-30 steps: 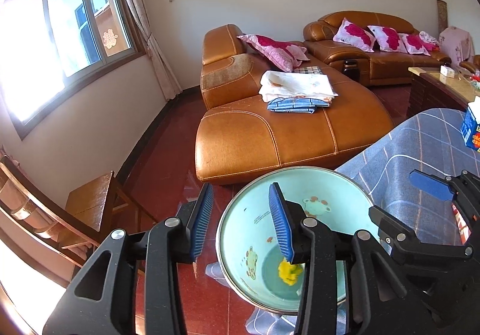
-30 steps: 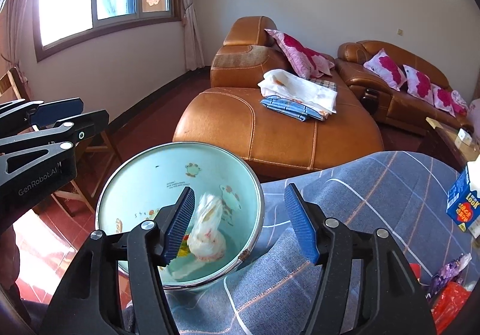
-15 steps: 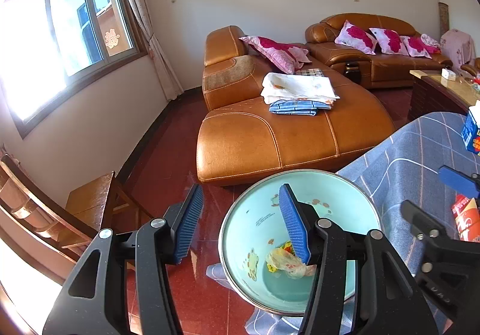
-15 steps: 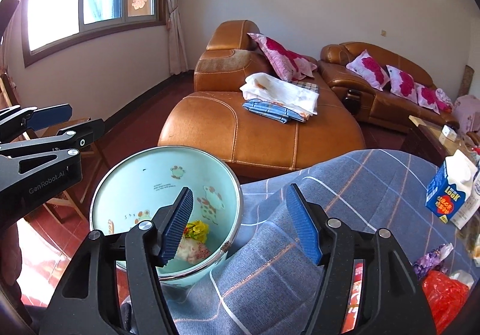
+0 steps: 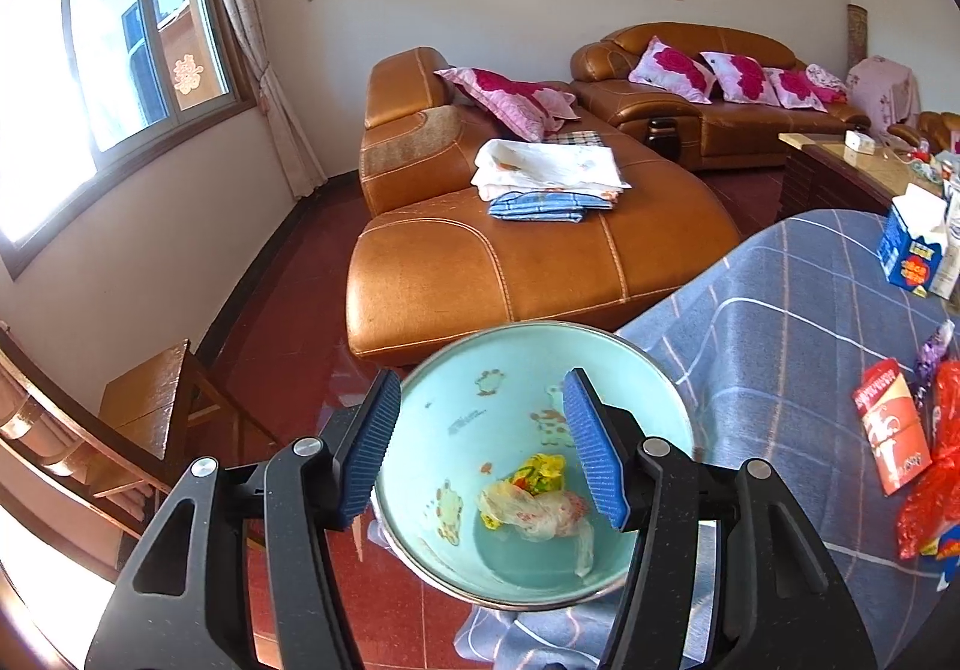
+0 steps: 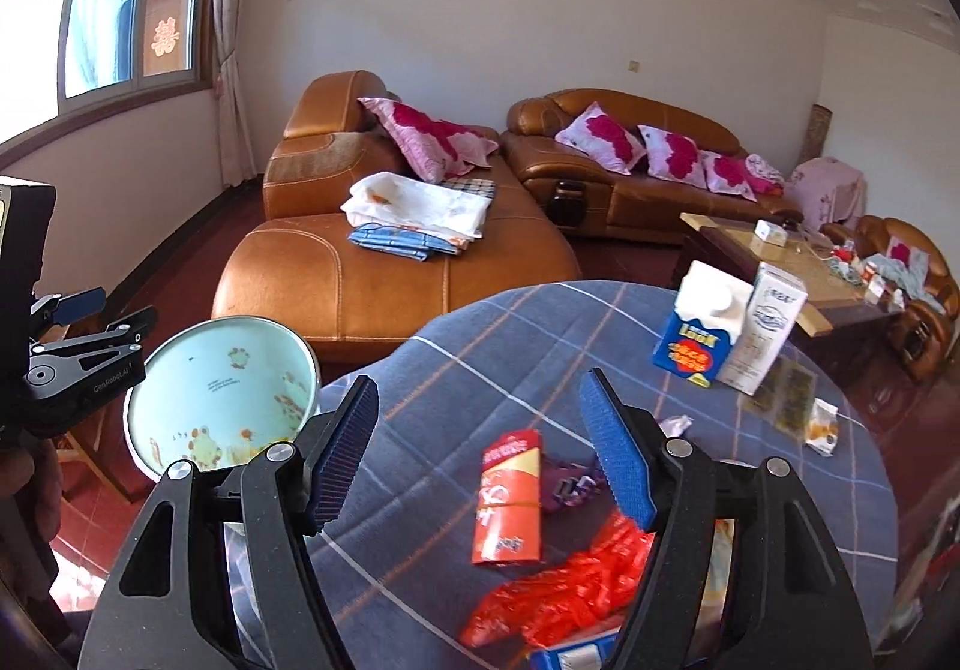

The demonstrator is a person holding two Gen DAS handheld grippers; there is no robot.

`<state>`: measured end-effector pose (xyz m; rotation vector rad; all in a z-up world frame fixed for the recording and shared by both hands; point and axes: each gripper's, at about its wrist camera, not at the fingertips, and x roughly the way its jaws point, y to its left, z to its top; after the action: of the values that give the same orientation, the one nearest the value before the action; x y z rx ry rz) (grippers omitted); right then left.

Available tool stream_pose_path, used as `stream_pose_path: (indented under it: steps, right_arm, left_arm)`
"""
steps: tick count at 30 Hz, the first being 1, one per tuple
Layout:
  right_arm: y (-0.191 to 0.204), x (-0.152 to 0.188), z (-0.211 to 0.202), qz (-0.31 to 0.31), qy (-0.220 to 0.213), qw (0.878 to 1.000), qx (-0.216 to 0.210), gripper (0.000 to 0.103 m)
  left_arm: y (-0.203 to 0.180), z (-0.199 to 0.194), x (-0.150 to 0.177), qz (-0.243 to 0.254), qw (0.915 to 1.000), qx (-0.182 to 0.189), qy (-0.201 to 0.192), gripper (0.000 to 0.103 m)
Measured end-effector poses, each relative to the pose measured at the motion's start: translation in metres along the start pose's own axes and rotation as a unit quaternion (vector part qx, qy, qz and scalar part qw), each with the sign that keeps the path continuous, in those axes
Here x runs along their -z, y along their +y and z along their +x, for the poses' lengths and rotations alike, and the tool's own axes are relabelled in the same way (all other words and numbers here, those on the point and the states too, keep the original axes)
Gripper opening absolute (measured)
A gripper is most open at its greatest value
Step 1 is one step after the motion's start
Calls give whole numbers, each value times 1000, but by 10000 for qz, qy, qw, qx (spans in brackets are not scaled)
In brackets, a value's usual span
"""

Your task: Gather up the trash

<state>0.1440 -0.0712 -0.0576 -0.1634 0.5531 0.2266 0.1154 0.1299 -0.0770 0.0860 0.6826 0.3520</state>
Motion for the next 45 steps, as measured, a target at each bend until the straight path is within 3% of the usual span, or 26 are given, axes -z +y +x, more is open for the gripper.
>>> stream_pose_path:
  steps: [10, 19, 24, 30, 33, 38, 42, 45]
  right_arm:
    - [-86, 62, -66, 815, -56, 9917, 988, 70]
    - [-130, 150, -104, 1482, 380, 9739, 1679, 70]
    - [-128, 185, -104, 1789, 683, 9704, 1475, 69]
    - [-111, 174, -112, 1619, 269, 9795, 1171, 68]
    - [-101, 173, -109, 1454, 272, 9840, 992, 60]
    - [-97, 182, -84, 1374, 739, 9856, 653, 25]
    - [-100, 176, -99, 1294, 468, 9880, 702, 20]
    - [-112, 174, -107, 1408, 327, 9861, 818, 20]
  left_arm:
    - [-79, -41, 28, 606, 9906, 1224, -50, 62]
    - [-134, -78, 56, 1183, 9764, 1787, -249, 66]
    - [-156, -91, 73, 1495, 9680, 2001, -255, 70]
    - [-154, -103, 72, 1399, 9652, 2176, -385, 70]
    - [-154, -107, 70, 1292, 9641, 2282, -430, 70]
    - [-165, -111, 70, 1386, 9568, 2529, -369, 73]
    - [-175, -125, 70, 1451, 9512, 2653, -612, 89]
    - [-186, -130, 71, 1614, 9442, 2784, -701, 91]
